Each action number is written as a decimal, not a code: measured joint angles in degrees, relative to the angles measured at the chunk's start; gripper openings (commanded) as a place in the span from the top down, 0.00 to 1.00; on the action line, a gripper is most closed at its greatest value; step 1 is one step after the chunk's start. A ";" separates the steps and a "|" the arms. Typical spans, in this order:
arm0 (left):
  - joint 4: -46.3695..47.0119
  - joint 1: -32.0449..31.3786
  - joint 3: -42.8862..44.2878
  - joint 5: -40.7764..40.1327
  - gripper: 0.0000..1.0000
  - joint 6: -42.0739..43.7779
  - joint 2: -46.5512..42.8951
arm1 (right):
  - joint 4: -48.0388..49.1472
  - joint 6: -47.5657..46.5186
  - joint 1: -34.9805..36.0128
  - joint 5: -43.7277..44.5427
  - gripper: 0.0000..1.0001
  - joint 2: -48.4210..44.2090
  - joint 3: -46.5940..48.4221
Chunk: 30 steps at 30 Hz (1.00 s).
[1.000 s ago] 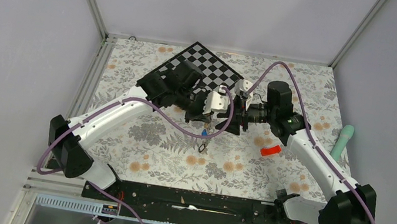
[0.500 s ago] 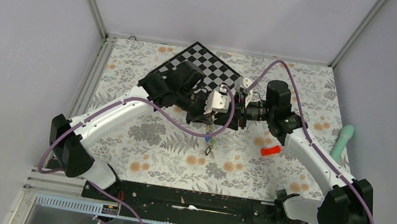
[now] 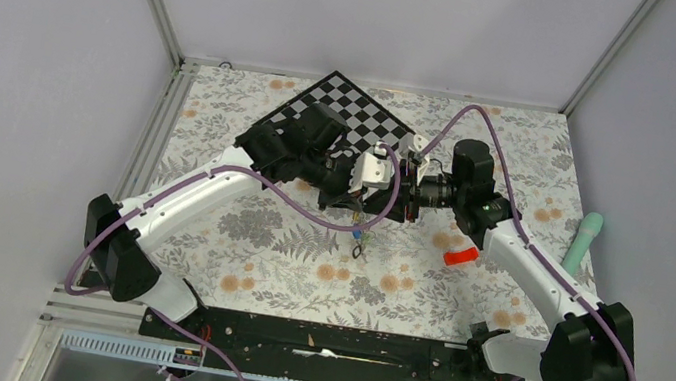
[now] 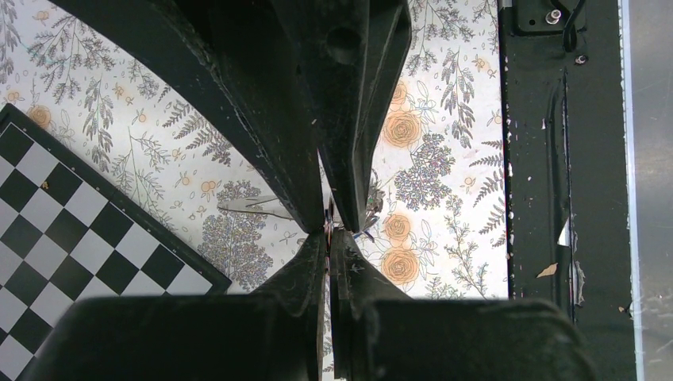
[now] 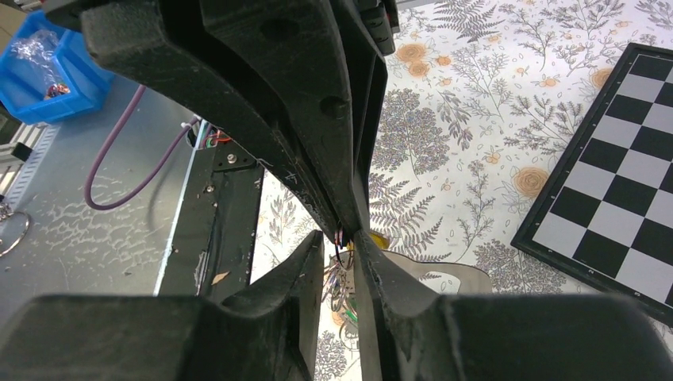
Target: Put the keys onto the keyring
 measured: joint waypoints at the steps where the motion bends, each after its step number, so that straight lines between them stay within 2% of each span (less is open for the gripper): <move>1: 0.02 0.00 0.00 0.00 1.00 -0.02 0.00 | 0.31 0.28 0.00 0.00 0.76 0.04 -0.07; 10: -0.11 0.07 0.00 -0.02 1.00 -0.44 0.00 | 1.60 1.92 0.02 -0.24 0.99 0.46 -0.11; 13: -0.13 0.07 0.00 -0.02 1.00 -0.50 0.00 | 1.75 2.05 0.07 -0.33 1.00 0.48 -0.11; 14: -0.13 0.07 0.00 -0.02 0.98 -0.50 0.00 | 1.73 2.08 0.07 -0.33 1.00 0.48 -0.11; 19: 0.02 0.44 -0.07 0.52 0.66 -0.39 0.00 | 0.96 2.01 0.07 0.17 1.00 0.48 0.11; 21: 0.35 1.14 -0.09 1.73 0.58 -0.39 -0.07 | -0.13 2.01 0.04 0.33 1.00 0.48 0.55; 25: 2.08 3.89 -1.31 4.26 0.50 -0.22 -0.92 | -0.63 2.03 0.04 0.48 1.00 0.48 1.38; 30: 3.76 6.16 -4.07 6.16 0.53 0.66 -2.91 | -1.09 2.03 -0.02 0.50 1.00 0.48 1.46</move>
